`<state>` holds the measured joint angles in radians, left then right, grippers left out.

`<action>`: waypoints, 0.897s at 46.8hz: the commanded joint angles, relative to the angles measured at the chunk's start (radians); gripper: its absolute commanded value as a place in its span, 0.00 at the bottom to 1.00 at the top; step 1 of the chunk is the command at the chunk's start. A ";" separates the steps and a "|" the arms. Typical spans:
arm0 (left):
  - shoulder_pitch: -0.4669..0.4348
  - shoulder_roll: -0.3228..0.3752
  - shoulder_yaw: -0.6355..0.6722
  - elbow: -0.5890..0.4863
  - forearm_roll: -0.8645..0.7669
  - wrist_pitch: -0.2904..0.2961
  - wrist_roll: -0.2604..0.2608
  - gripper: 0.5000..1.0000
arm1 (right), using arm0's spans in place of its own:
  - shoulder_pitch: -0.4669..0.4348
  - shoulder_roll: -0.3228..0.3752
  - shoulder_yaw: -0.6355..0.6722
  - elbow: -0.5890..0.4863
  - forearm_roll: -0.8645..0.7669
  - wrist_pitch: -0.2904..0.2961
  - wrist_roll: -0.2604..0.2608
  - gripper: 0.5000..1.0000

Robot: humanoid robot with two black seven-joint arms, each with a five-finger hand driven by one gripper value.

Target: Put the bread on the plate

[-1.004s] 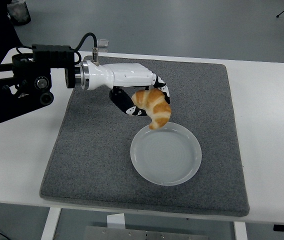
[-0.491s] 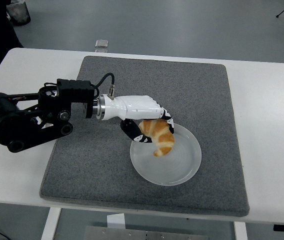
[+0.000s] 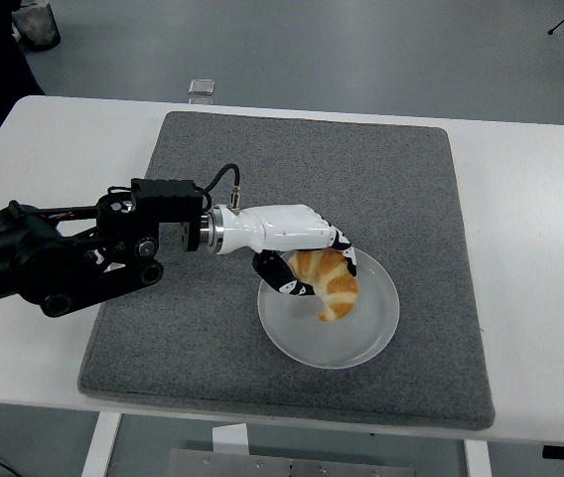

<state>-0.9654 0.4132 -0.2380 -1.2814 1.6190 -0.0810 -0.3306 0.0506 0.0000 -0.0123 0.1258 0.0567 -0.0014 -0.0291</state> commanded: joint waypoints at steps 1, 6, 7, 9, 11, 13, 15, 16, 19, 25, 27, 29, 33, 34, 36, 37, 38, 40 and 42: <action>0.004 -0.011 0.000 -0.001 -0.001 0.000 -0.001 0.00 | 0.000 0.000 0.000 0.000 0.000 0.000 0.000 0.90; 0.004 -0.013 0.002 0.001 0.001 0.000 -0.002 0.00 | 0.000 0.000 0.000 0.000 0.000 0.000 0.000 0.90; 0.004 -0.013 0.005 0.001 -0.001 0.000 -0.002 0.00 | 0.000 0.000 0.000 0.000 0.000 0.000 0.000 0.90; 0.004 -0.013 0.016 0.001 0.001 0.000 -0.001 0.00 | 0.000 0.000 0.000 0.000 0.000 0.000 0.000 0.90; 0.004 -0.013 0.026 0.001 0.001 0.000 -0.002 0.00 | 0.000 0.000 0.000 0.000 0.000 0.000 0.000 0.90; 0.004 -0.013 0.031 0.001 0.001 0.000 -0.002 0.00 | 0.000 0.000 0.000 0.000 0.000 0.000 0.000 0.90; 0.004 -0.013 0.032 0.001 0.001 0.000 -0.002 0.00 | 0.000 0.000 0.000 0.000 0.000 0.000 0.000 0.90; 0.004 -0.013 0.034 0.001 0.001 0.000 -0.002 0.00 | 0.000 0.000 0.000 0.000 0.000 0.000 0.000 0.90; 0.004 -0.013 0.032 0.004 0.001 0.000 -0.001 0.00 | 0.000 0.000 0.000 0.000 0.000 0.000 0.000 0.90; 0.004 -0.013 0.034 0.010 0.001 0.000 -0.001 0.00 | 0.000 0.000 0.000 0.000 0.000 0.000 0.000 0.91; 0.004 -0.013 0.032 0.011 0.001 0.000 -0.001 0.00 | 0.000 0.000 0.000 0.000 0.000 0.000 0.000 0.91; 0.004 -0.013 0.032 0.014 0.001 0.001 -0.001 0.09 | 0.000 0.000 0.000 0.000 0.000 0.000 0.000 0.90; 0.004 -0.013 0.032 0.014 -0.001 0.004 -0.001 0.29 | 0.000 0.000 0.000 0.000 0.000 -0.002 0.000 0.90; 0.005 -0.013 0.032 0.014 -0.001 0.004 -0.001 0.33 | 0.000 0.000 0.000 0.000 0.000 0.000 0.000 0.90; 0.005 -0.011 0.034 0.014 -0.001 0.004 -0.001 0.40 | 0.000 0.000 0.000 0.000 0.000 0.000 0.000 0.90; 0.005 -0.011 0.034 0.014 -0.001 0.004 -0.001 0.41 | 0.000 0.000 0.000 0.000 0.000 0.000 0.000 0.90; 0.010 -0.011 0.034 0.014 -0.001 0.004 -0.001 0.43 | 0.000 0.000 0.000 0.000 0.000 0.000 0.000 0.90; 0.024 -0.013 0.034 0.014 -0.001 0.004 -0.001 0.47 | 0.000 0.000 0.000 0.000 0.000 0.000 0.000 0.90; 0.028 -0.013 0.034 0.014 0.001 0.004 -0.001 0.47 | 0.000 0.000 0.000 0.000 0.000 0.000 0.000 0.90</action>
<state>-0.9467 0.4010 -0.2053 -1.2670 1.6185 -0.0764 -0.3312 0.0506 0.0000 -0.0123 0.1258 0.0567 -0.0020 -0.0291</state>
